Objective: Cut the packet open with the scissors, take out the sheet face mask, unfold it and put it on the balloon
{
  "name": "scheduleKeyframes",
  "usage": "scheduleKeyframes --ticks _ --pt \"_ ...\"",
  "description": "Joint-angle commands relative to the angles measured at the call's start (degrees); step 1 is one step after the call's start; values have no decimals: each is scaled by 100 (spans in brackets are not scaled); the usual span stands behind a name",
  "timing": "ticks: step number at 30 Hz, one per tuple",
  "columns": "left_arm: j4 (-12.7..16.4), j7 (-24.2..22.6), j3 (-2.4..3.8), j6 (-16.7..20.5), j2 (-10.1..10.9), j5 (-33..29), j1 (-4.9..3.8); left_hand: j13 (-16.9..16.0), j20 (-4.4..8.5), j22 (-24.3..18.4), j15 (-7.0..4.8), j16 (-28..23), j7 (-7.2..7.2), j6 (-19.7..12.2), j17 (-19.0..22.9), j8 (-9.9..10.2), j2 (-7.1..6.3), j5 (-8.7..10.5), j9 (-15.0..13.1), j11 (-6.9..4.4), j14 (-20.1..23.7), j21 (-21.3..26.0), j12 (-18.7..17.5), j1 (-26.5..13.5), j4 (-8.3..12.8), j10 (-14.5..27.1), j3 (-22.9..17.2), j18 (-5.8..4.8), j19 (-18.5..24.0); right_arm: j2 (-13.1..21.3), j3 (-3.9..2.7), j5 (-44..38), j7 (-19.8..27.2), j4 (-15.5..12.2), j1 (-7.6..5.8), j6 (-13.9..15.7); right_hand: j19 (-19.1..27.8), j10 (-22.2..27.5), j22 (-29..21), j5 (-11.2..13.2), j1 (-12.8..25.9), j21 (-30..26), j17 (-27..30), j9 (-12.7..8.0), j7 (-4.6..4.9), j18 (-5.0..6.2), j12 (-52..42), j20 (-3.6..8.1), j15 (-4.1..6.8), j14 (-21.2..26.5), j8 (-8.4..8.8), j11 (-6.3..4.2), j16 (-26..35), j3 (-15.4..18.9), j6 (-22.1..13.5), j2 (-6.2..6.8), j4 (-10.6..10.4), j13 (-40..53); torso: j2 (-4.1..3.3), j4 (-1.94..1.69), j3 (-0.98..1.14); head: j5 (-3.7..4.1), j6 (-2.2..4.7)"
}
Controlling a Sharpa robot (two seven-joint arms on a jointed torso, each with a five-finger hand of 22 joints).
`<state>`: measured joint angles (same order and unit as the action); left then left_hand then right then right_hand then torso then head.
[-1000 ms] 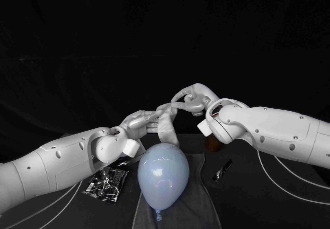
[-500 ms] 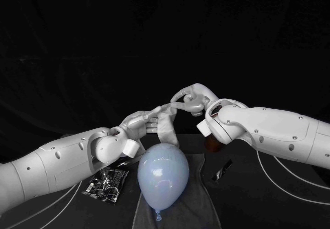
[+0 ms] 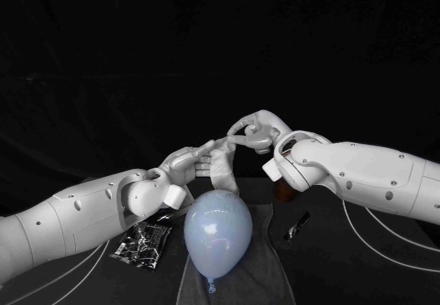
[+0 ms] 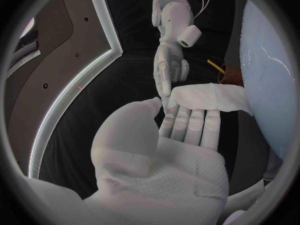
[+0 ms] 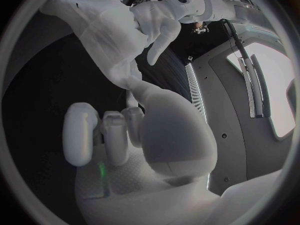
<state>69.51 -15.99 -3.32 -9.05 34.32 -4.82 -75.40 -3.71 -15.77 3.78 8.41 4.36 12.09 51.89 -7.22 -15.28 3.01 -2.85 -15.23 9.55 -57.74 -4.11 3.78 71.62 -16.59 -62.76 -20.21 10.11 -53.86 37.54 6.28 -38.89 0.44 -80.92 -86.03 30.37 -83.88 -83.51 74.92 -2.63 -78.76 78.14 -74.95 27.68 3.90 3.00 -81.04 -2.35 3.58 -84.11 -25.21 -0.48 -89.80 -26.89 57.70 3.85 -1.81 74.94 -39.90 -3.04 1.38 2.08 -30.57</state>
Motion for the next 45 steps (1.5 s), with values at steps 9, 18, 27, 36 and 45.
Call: scheduleKeyframes --ticks 9,18,27,36,45 --pt "25 -81 5 13 18 -33 -4 2 -20 -1 -39 -30 -81 31 2 -30 118 1 -18 -56 14 2 -14 719 446 -82 -755 55 6 -3 -3 14 96 -9 -1 -24 -204 -130 1194 -17 37 -13 -1505 7 -4 -64 7 17 37 -589 -31 8 -20 -36 17 -22 3 811 -1 -2 0 8 -5" --pt "47 -117 4 69 37 2 -4 0 -9 0 -51 -23 -112 87 2 -171 -26 2 -110 -86 -6 -4 1 835 655 -211 -1206 56 -12 -23 4 20 102 38 -1 -25 -164 -18 1163 -17 89 -128 -1471 9 1 -42 200 13 31 -580 -39 14 -3 -55 -43 6 14 671 5 -6 -4 -4 -28" --pt "76 -181 4 161 56 19 -3 -3 -5 0 -71 -9 -129 122 -7 -272 -52 2 -172 -109 -48 -5 4 788 661 -314 -1360 55 -24 -66 30 90 116 93 0 -86 38 634 1020 -15 444 -661 -1245 -160 218 48 1215 -81 -111 -516 225 192 115 111 -459 155 -122 -47 -3 -2 -2 -14 -35" --pt "80 -246 4 170 71 -57 -3 -4 -9 -3 -73 -15 -130 128 -8 -318 -38 1 -203 -115 -45 3 1 718 648 -357 -1428 53 -14 -109 54 147 90 194 7 -222 313 1282 838 -14 651 -1339 -833 -371 429 157 2129 -229 -280 -366 552 381 349 304 -768 263 -292 -714 1 -1 -2 -10 -24" --pt "85 -275 4 110 81 -96 -3 1 -16 -6 -64 -33 -121 82 -3 -340 -21 2 -224 -106 -14 15 -17 655 680 -343 -1507 52 10 -124 64 178 60 278 12 -229 308 1265 842 -15 610 -1324 -845 -390 427 158 2093 -252 -290 -368 564 385 342 303 -738 218 -299 -704 1 1 -3 5 -25"
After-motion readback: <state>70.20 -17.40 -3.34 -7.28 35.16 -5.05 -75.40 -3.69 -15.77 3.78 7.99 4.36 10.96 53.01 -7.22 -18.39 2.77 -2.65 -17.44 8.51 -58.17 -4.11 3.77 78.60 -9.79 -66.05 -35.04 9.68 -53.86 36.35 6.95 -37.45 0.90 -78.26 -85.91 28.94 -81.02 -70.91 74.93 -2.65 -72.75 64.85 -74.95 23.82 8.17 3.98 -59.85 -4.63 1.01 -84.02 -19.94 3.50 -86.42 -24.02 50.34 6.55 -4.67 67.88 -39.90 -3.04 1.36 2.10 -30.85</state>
